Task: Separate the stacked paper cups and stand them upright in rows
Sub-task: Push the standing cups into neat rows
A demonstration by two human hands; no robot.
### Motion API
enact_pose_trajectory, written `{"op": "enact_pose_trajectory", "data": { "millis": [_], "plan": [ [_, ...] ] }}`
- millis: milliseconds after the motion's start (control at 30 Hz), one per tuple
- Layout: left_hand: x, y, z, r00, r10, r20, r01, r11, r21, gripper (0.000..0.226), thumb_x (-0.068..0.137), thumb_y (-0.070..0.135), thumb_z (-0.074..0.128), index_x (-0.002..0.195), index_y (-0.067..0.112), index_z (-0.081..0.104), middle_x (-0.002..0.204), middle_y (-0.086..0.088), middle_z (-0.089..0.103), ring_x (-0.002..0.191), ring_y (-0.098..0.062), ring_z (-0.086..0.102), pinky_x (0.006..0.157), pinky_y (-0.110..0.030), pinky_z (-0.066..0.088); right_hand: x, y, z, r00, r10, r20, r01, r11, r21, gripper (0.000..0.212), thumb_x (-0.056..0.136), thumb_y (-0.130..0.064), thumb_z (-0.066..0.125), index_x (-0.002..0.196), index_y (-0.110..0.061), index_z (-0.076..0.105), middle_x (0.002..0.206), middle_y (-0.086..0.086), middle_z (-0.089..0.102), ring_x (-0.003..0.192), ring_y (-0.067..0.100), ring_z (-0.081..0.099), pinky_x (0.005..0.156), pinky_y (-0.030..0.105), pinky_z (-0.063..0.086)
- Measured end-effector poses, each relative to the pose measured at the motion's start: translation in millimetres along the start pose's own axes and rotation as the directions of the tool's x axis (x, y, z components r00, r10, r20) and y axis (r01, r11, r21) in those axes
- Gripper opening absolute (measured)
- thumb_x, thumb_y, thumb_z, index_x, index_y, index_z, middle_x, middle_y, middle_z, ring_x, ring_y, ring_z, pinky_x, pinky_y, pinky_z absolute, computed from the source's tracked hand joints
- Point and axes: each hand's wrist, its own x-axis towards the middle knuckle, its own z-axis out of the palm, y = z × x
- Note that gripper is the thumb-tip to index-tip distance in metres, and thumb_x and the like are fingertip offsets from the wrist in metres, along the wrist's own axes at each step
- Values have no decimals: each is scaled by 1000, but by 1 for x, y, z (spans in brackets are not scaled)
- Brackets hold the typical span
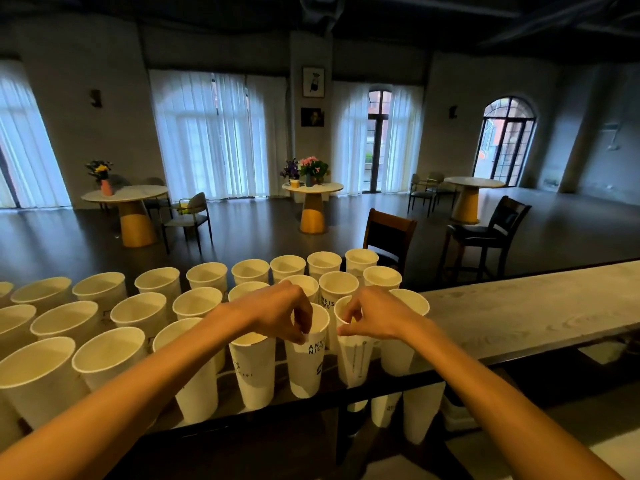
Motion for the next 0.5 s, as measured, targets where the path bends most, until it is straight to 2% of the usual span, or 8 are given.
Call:
{"op": "enact_pose_trajectory", "data": {
  "millis": [100,200,400,500],
  "plan": [
    [-3,1,-2,1000,9,-5,-9,1000,-4,24,83,32,79,106,26,75,108,10,72,80,-4,62,62,-12,47,0,-1,2,1000,-12,2,12,1000,9,26,78,-46,75,81,-20,75,77,-3,70,72,16,65,65,33,56],
    [-10,-1,-7,998,11,-70,-13,999,-35,26,84,38,77,106,24,75,98,17,67,77,1,59,62,-11,43,6,1,1,999,-3,-46,6,997,73,28,78,-52,74,79,-25,74,75,-6,68,70,12,63,63,26,53],
    [-18,-11,-22,977,-45,-208,29,997,-78,24,89,36,72,106,19,75,104,6,73,81,-7,64,71,-23,59,31,-19,-4,974,48,-220,-20,992,128,23,84,-49,68,85,-27,75,79,-13,65,74,5,60,62,18,45],
    [-37,-20,-31,951,-46,-305,23,997,-78,22,90,34,72,104,17,75,97,8,70,71,-3,57,60,-11,44,44,-50,-2,963,25,-269,29,981,194,17,85,-43,70,86,-27,76,83,-11,67,77,7,60,61,17,41]
  ]
}}
